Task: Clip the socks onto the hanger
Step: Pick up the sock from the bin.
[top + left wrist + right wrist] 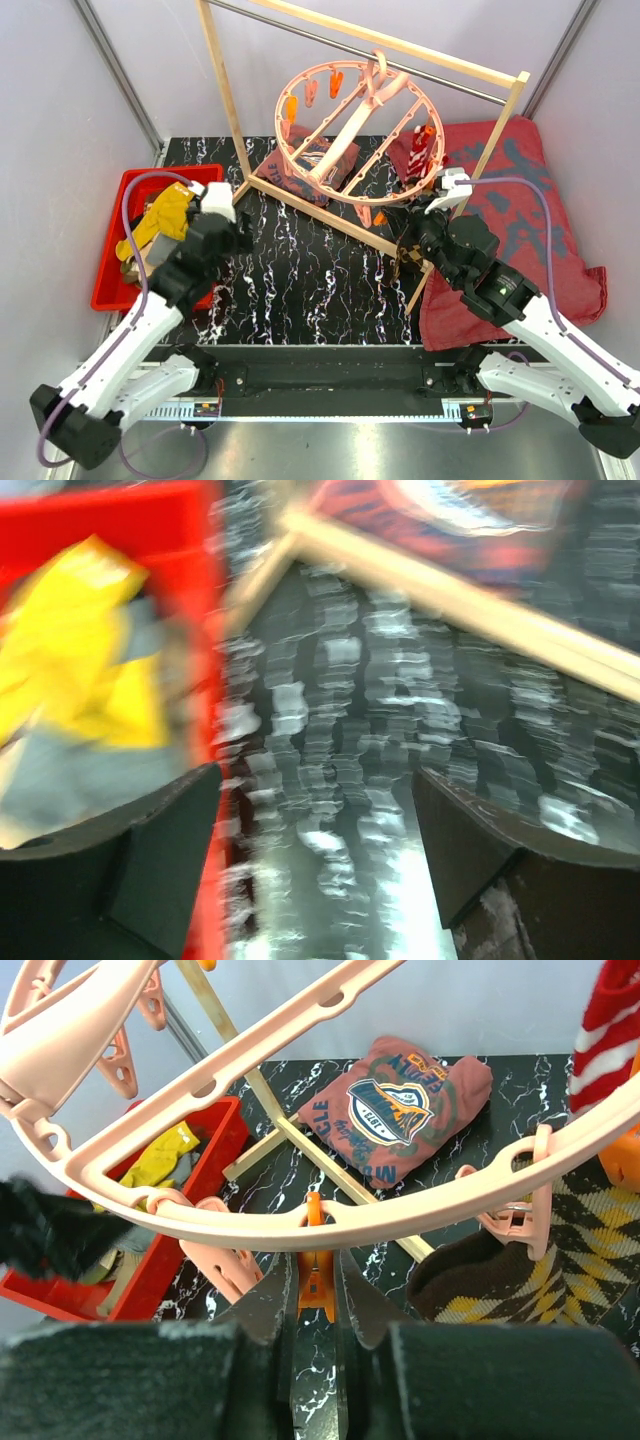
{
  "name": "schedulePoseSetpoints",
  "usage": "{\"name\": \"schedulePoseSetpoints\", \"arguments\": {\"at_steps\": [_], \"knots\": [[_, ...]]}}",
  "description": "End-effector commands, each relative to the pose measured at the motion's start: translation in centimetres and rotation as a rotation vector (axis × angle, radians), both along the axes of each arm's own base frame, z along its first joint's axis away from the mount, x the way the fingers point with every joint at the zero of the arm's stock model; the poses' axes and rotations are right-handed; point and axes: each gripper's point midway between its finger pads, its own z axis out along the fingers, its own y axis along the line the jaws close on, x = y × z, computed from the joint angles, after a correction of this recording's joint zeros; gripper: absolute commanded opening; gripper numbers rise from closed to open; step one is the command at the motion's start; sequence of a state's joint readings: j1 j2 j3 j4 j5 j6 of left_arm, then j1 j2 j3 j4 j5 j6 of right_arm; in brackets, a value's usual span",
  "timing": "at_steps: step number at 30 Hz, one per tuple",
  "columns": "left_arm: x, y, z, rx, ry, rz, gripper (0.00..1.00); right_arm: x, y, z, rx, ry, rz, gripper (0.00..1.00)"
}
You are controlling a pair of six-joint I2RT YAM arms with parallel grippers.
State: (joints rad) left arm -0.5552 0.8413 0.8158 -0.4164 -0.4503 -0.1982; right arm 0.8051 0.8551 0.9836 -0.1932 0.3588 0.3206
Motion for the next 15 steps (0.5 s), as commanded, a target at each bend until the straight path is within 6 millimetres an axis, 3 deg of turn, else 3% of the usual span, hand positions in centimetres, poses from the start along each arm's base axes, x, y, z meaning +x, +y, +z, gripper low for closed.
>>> {"name": "schedulePoseSetpoints", "arguments": {"at_steps": [1,2,3,4,5,6,7,9,10,12,13,14,15], "knots": [[2.9,5.4,0.2,0.070,0.082,0.178,0.80,0.1,-1.1,1.9,0.016,-0.072,-0.039,0.13],[3.7,7.7,-0.1,0.095,0.102,0.255,0.80,0.0,-1.2,2.0,0.016,-0.076,-0.037,0.13],[4.8,8.7,0.9,0.096,0.095,0.293,0.79,0.0,-1.2,2.0,0.009,-0.079,-0.036,0.13],[6.0,9.5,-0.6,0.120,0.156,0.320,0.79,0.0,-1.1,2.0,0.008,-0.080,-0.032,0.13],[6.7,11.4,-0.9,0.114,0.182,0.377,0.78,-0.1,-1.1,2.0,0.005,-0.081,-0.029,0.13],[8.0,12.1,-2.1,0.115,0.230,0.398,0.76,-0.1,-1.1,2.0,-0.002,-0.085,-0.028,0.13],[9.1,12.7,-1.2,0.092,0.221,0.414,0.75,-0.1,-1.2,1.9,-0.004,-0.084,-0.026,0.13],[10.5,15.0,-1.5,0.084,0.240,0.481,0.72,-0.3,-1.1,1.9,-0.005,-0.089,-0.020,0.13],[11.9,15.5,-2.1,0.083,0.264,0.489,0.68,-0.2,-1.1,1.8,-0.007,-0.087,-0.020,0.13],[12.9,17.4,-3.1,0.074,0.300,0.533,0.65,-0.3,-1.1,1.8,-0.008,-0.088,-0.015,0.13],[13.5,17.8,-5.1,0.078,0.359,0.535,0.62,-0.3,-1.1,1.7,-0.011,-0.088,-0.012,0.13],[14.3,18.6,-5.0,0.070,0.363,0.550,0.61,-0.4,-1.1,1.7,-0.011,-0.089,-0.011,0.13],[14.8,18.9,-6.7,0.073,0.409,0.553,0.60,-0.4,-1.1,1.6,-0.014,-0.091,-0.009,0.13]]}}
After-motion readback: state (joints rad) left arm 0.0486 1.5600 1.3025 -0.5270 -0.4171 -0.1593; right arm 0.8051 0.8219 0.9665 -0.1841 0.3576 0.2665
